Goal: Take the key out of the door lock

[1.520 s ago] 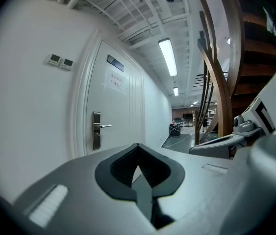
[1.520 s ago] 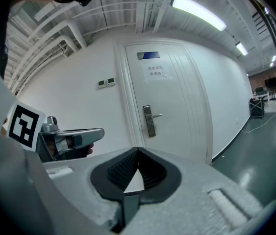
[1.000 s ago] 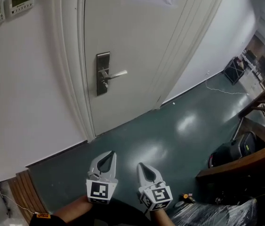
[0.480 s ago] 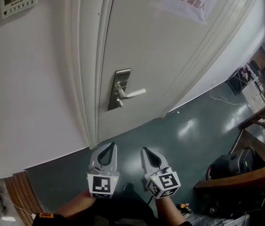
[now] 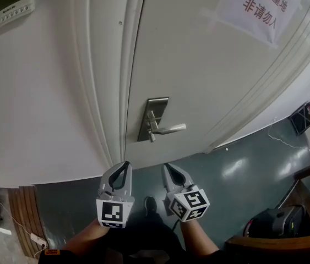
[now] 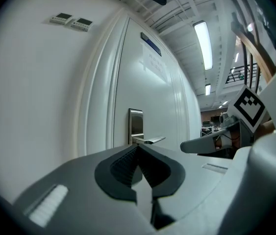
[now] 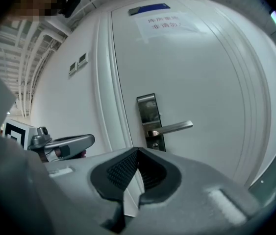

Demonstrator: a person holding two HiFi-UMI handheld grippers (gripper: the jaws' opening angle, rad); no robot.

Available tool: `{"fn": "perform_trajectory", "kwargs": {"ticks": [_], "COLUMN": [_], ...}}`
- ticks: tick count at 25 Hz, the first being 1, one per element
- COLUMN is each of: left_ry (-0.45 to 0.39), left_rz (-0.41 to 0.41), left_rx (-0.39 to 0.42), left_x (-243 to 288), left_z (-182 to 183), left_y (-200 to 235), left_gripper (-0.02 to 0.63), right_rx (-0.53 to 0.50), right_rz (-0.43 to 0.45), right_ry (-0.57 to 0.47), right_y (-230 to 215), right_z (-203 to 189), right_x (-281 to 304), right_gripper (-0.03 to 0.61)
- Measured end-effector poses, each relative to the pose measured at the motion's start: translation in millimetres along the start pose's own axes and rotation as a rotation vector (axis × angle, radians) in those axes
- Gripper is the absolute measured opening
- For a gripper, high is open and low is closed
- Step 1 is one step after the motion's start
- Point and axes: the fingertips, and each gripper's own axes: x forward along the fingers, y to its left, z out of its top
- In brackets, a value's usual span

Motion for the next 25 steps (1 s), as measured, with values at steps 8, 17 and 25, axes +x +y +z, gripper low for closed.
{"fn": "perform_trajectory", "kwargs": {"ticks": [8,17,25], "left_ry": [0.026,0.113,0.161], "left_rz": [0.192,0.353,0.423], "left_rx": [-0.006,0.013,0.011], "left_x": [52.5,75.4,76.5], "left_z": [-2.2,-29.6,-40.9], "left_y": [3.4,12.2,22.2], "left_gripper": [0.057,0.075,0.081], "right_rx": [0.172,0.488,0.734], "right_rz": [0.280,0.495,0.630], "right_ry": [0.140,0.274,0.343], "right_y": [-40.6,-58.7,-45.1], "right_z": [-10.4,-33.8,-41.0], "right_x": [66.9,122.2,147.5], "right_gripper": [0.071,0.120,0.126]}}
